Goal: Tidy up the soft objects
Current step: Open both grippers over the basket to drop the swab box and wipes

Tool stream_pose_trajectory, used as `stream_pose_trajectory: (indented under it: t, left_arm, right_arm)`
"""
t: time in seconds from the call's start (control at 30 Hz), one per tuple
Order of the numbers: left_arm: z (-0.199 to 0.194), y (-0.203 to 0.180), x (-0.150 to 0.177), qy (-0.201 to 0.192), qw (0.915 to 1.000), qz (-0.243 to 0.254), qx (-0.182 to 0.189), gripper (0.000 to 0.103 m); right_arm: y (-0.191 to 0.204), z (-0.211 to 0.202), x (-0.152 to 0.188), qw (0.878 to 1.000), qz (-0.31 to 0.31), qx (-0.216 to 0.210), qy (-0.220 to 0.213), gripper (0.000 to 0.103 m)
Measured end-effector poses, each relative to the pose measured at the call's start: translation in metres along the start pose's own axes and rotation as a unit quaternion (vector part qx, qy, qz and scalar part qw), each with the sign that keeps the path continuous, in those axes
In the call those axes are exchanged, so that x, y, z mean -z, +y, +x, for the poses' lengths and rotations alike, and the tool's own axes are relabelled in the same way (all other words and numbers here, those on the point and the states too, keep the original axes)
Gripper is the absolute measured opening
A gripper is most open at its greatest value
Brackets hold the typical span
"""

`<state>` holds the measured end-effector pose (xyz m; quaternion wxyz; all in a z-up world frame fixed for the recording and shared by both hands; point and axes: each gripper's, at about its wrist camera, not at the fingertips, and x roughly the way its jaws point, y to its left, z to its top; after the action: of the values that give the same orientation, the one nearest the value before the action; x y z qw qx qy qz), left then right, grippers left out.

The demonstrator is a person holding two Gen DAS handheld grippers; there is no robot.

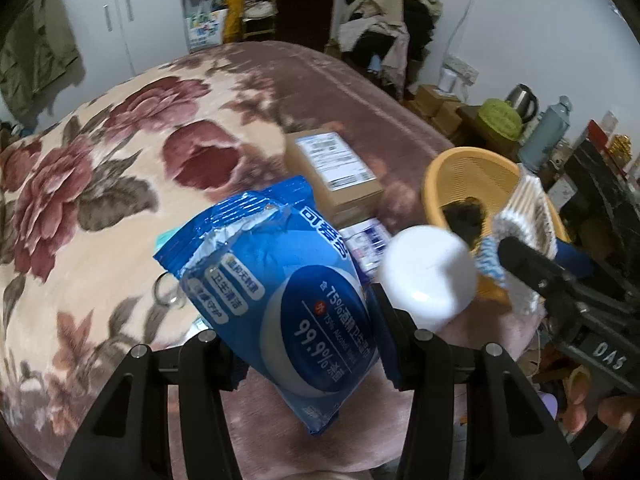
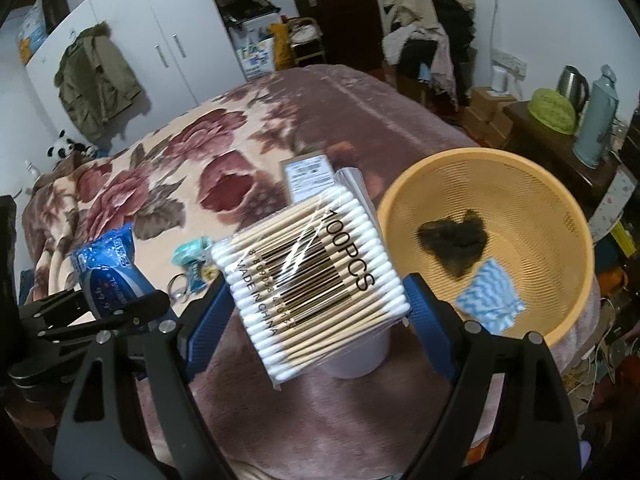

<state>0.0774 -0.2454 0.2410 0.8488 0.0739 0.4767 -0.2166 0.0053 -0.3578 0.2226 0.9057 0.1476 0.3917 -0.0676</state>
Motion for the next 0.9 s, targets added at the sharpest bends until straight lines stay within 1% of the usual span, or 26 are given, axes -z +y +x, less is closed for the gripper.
stream_pose_trajectory:
  t: [0.03,0.2,0.37,0.53,0.7,0.8,0.87,0.9]
  left_arm:
    - [0.001,-0.010,-0.006,-0.002,0.9999,0.007,0.010,0.053]
    - [0.005,-0.050,-0.029,-0.009,0.9987,0.036,0.034,0.053]
    - [0.018,-0.082,-0.049,-0.002,0.9967,0.056,0.059,0.053]
    - [0.037,-0.111,-0.062,0.015,0.9942,0.062,0.087,0.053]
    - [0.056,-0.143,-0.072,0.025,0.9903,0.062,0.122,0.053]
    - [0.067,-0.158,-0.073,0.025,0.9873,0.060,0.144,0.053]
    - [0.073,-0.166,-0.074,0.020,0.9860,0.062,0.154,0.060]
    - [0.075,-0.169,-0.074,0.017,0.9854,0.063,0.157,0.070]
  right_arm:
    - [-0.006,-0.001,-0.002,1.000,0.003,0.005,-0.002,0.085]
    - [-0.033,-0.003,-0.008,0.999,0.024,0.023,-0.008,0.085]
    - [-0.068,-0.006,-0.011,0.997,0.058,0.045,-0.011,0.085]
    - [-0.103,-0.010,-0.015,0.993,0.093,0.064,-0.015,0.085]
    - [-0.126,-0.016,-0.021,0.990,0.118,0.081,-0.024,0.085]
    - [-0.137,-0.019,-0.022,0.987,0.132,0.085,-0.029,0.085]
    - [-0.143,-0.020,-0.022,0.986,0.141,0.085,-0.032,0.085]
    - [-0.147,-0.020,-0.023,0.985,0.149,0.081,-0.035,0.086]
